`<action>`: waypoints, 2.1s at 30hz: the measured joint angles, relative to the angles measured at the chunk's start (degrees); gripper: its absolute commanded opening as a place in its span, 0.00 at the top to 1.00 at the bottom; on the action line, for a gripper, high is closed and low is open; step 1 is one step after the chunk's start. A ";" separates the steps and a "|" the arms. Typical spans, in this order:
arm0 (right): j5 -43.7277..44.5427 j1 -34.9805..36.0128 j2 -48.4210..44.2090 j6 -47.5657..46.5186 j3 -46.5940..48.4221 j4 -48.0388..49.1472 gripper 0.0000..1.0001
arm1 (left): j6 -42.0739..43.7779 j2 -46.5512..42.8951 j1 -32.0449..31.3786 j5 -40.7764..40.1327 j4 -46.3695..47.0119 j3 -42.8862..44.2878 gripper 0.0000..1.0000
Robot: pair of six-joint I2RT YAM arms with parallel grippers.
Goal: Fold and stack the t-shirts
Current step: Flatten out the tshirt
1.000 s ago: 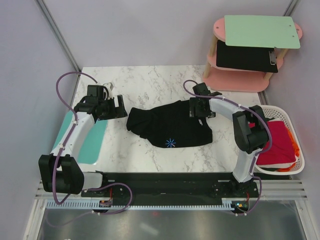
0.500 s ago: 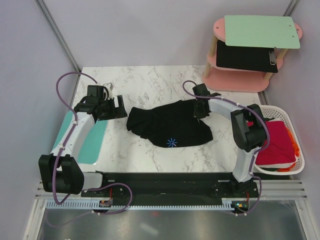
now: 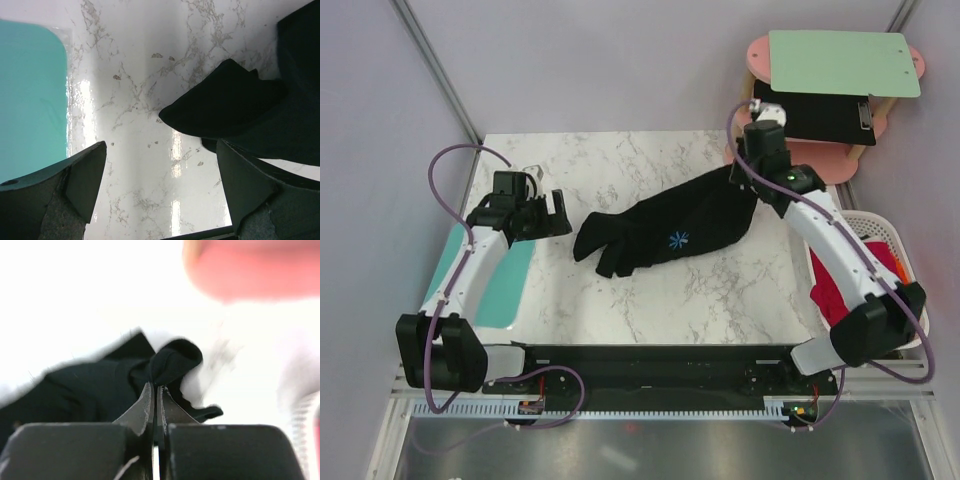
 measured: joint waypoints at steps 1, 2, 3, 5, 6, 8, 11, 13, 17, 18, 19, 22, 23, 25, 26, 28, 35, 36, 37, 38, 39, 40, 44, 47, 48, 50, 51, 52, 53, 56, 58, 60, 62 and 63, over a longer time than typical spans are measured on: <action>1.95 0.00 -2.05 -0.46 2.34 -0.26 1.00 | -0.13 -0.15 0.00 -0.57 -0.02 -0.02 0.02; 3.41 -0.02 -3.58 -0.83 4.22 -0.68 1.00 | -0.35 -0.33 0.02 -1.29 -0.02 -0.04 0.02; 5.44 -0.04 -5.38 -1.44 7.19 -1.66 1.00 | -0.57 -0.59 0.02 -2.27 0.00 -0.04 0.02; 7.45 -0.07 -7.48 -2.51 12.02 -3.10 1.00 | -1.05 -1.14 0.24 -4.46 0.00 -0.04 0.02; 7.80 -0.07 -7.76 -2.95 14.91 -4.07 1.00 | -1.25 -1.44 0.37 -5.70 -0.02 0.00 0.02; 7.78 -0.07 -7.39 -3.65 20.35 -5.40 1.00 | -1.66 -2.10 1.07 -7.80 -0.07 0.20 0.02; 6.99 1.20 -4.11 -4.74 29.42 -7.61 1.00 | -2.60 -3.41 3.41 -9.57 -0.24 1.20 0.02; 7.23 3.96 -0.87 -5.73 33.90 -8.15 1.00 | -2.97 -4.48 5.66 -9.84 -0.52 2.40 0.02; 8.55 13.88 10.19 -7.82 43.19 -11.06 1.00 | -3.13 -5.29 9.77 -11.19 -1.51 6.12 0.02; 8.68 16.61 13.42 -8.31 45.68 -11.74 1.00 | -3.15 -5.29 10.45 -11.43 -1.60 6.86 0.02; 8.70 18.93 16.70 -8.72 48.26 -12.55 1.00 | -3.19 -5.33 10.97 -11.65 -1.64 7.39 0.02; 8.35 25.22 24.98 -9.70 55.32 -13.75 1.00 | -3.41 -5.44 11.61 -12.04 -1.99 7.67 0.02; 8.17 27.04 26.64 -10.14 56.70 -13.79 1.00 | -3.48 -5.42 11.72 -12.35 -2.27 7.65 0.02; 8.11 30.95 27.98 -11.65 57.33 -13.20 1.00 | -3.58 -5.38 11.87 -12.63 -2.73 7.50 0.03; 8.22 32.48 28.06 -12.31 57.33 -13.07 1.00 | -3.61 -5.35 11.91 -12.74 -2.64 7.26 0.03; 8.87 36.52 28.04 -13.99 57.61 -11.21 1.00 | -3.61 -5.29 12.02 -12.94 -2.58 6.54 0.03; 8.35 42.12 23.32 -15.32 56.43 -3.50 1.00 | -3.61 -4.50 12.13 -13.84 -2.19 2.25 0.03; 8.46 41.72 21.64 -15.32 55.76 -2.34 1.00 | -3.61 -4.22 12.13 -13.79 -2.14 2.10 0.03; 8.63 41.38 19.69 -15.32 54.88 -1.07 1.00 | -3.61 -4.04 12.13 -13.79 -2.12 1.99 0.03; 9.18 41.05 17.68 -15.43 54.16 0.04 1.00 | -3.63 -4.02 12.13 -13.81 -2.10 1.95 0.03; 10.16 40.85 15.50 -15.72 53.22 1.62 1.00 | -3.61 -4.02 12.13 -13.81 -2.08 1.92 0.03; 11.08 40.68 13.66 -16.06 52.35 2.71 1.00 | -3.61 -4.04 12.17 -13.81 -1.95 1.92 0.03; 18.88 40.72 4.79 -19.58 46.40 8.35 1.00 | -3.61 -4.04 12.22 -13.79 -1.38 1.92 0.03; 26.25 39.63 -1.44 -21.57 37.83 12.15 1.00 | -3.61 -4.04 12.24 -13.77 -1.29 1.90 0.03; 28.09 38.62 -3.41 -21.62 33.75 13.33 1.00 | -3.61 -4.04 12.24 -13.75 -1.27 1.88 0.03; 31.06 35.80 -7.34 -20.63 23.56 14.14 1.00 | -3.61 -4.04 12.24 -13.53 -1.25 1.73 0.03; 31.80 34.14 -8.83 -19.65 18.12 14.75 1.00 | -3.61 -4.04 12.24 -13.09 -1.25 1.62 0.03; 32.28 32.37 -10.27 -18.38 12.22 14.84 1.00 | -3.61 -4.04 12.24 -12.52 -1.22 1.46 0.03; 32.15 30.53 -11.10 -17.35 7.67 14.64 1.00 | -3.58 -4.04 12.24 -11.87 -1.20 1.25 0.03; 31.17 23.12 -12.02 -13.68 -8.68 13.88 1.00 | -3.61 -4.04 12.24 -8.50 -1.07 0.50 0.03; 30.40 19.15 -11.78 -12.22 -15.54 13.09 1.00 | -3.63 -4.04 12.07 -5.25 -0.76 -0.33 0.01; 29.16 14.97 -11.50 -11.02 -19.34 11.74 1.00 | -3.78 -4.04 11.23 -2.58 -0.35 -1.38 0.00; 28.13 12.11 -10.84 -10.27 -19.56 11.80 1.00 | -4.00 -4.04 9.51 -1.01 0.00 -2.21 0.00; 27.58 10.82 -10.19 -9.90 -19.06 11.96 1.00 | -4.20 -4.04 7.89 -0.55 0.04 -2.51 0.00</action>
